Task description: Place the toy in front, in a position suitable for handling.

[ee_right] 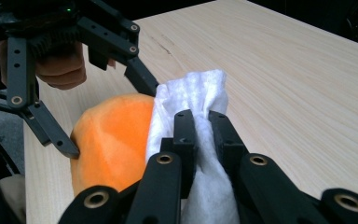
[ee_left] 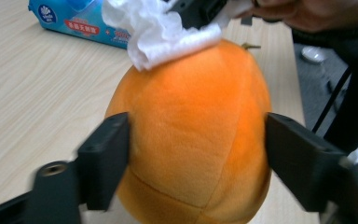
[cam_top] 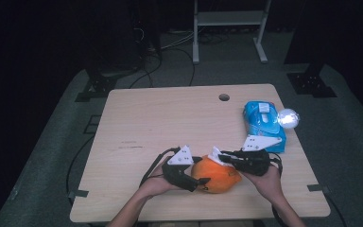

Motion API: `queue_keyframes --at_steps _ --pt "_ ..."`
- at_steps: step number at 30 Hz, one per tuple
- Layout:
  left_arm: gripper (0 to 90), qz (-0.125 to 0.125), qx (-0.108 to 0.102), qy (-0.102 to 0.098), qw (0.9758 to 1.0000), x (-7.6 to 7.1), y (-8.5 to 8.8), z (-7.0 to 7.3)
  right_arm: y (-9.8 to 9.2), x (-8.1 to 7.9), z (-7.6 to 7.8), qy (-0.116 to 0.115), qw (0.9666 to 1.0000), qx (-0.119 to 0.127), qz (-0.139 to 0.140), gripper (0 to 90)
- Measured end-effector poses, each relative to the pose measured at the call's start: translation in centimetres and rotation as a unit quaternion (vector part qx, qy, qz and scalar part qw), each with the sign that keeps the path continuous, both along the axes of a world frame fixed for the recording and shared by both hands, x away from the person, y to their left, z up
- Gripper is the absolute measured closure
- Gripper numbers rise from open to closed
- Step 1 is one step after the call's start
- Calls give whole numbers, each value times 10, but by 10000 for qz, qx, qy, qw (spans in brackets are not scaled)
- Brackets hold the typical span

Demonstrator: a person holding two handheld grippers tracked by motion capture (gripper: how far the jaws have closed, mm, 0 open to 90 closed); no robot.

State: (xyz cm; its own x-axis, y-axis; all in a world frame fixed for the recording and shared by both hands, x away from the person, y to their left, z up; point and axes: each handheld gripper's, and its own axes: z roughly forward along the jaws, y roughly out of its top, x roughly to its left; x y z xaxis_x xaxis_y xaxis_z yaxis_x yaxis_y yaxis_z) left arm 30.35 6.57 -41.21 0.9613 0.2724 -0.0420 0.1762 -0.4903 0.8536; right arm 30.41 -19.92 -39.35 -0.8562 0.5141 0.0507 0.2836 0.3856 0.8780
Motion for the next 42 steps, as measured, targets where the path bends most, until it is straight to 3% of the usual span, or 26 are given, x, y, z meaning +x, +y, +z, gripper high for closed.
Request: queue_keyframes --at_steps 3,4,6,8,16,21,30,33,37,40,42 --pt "135 9 -349 73 9994 0 -4 4 8 -3 2 -62 9999 -7 89 817" --pt "133 -23 -322 52 9995 0 -6 4 14 -5 2 -78 9998 24 201 817" --pt "154 -8 -23 -67 10000 -2 -12 0 26 -10 2 -142 9994 -41 327 817" --pt "191 16 -8 -26 10000 0 -9 -5 32 -11 1 -268 9988 -221 343 817" --pt "261 272 -96 297 9991 15 13 -12 12 -1 -6 -5 9999 -72 109 817" --pt "280 477 -270 551 9970 26 27 -17 -3 1 -10 143 9999 -81 -36 816" --pt "293 630 -370 698 9949 32 30 -21 11 -10 0 -72 9996 26 260 815" --pt "294 592 -374 705 9951 32 30 -21 9 -9 -2 -70 9997 -16 216 815" --pt "259 318 -468 710 9959 28 27 -19 -1 1 -11 107 9999 -71 -1 815" --pt "207 49 -393 585 9975 23 21 -17 -8 6 -15 209 9997 -14 -102 815" --pt "204 26 -311 516 9982 20 18 -16 -9 7 -14 206 9996 -24 -174 816"
